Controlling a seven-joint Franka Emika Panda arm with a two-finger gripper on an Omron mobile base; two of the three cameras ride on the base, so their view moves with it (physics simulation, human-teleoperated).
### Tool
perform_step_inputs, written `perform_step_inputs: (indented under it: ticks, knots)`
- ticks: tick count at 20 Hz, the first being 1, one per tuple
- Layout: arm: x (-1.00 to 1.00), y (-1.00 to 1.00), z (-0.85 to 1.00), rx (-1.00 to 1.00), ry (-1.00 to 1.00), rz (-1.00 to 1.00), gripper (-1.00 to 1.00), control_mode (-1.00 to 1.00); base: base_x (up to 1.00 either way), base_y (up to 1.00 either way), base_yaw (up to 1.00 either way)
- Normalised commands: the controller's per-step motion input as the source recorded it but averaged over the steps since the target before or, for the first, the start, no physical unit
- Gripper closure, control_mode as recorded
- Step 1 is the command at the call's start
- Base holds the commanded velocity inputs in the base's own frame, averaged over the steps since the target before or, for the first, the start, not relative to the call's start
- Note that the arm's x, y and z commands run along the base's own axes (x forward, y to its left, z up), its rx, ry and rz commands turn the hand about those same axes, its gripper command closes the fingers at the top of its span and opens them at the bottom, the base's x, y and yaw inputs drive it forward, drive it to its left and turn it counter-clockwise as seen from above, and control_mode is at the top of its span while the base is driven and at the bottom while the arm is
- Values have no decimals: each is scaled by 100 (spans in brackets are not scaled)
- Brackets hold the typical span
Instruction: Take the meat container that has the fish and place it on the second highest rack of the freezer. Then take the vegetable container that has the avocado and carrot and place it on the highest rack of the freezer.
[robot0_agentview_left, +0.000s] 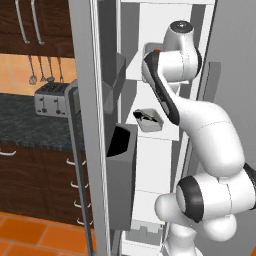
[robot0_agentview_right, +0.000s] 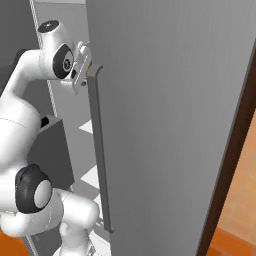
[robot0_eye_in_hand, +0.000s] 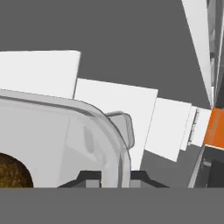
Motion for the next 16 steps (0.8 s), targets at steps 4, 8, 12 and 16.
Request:
perform_step_inputs:
  ticks: [4,8,12,16]
  knots:
    - [85,-4,0,0,0,0,100,-100,0,0,0]
    - [77,-14,0,0,0,0,100,-100,0,0,0]
    - [76,-9,-7,-1,0,-1,100,-100,0,0,0]
    - [62,-4,-19,-4,0,-2,100,-100,0,0,0]
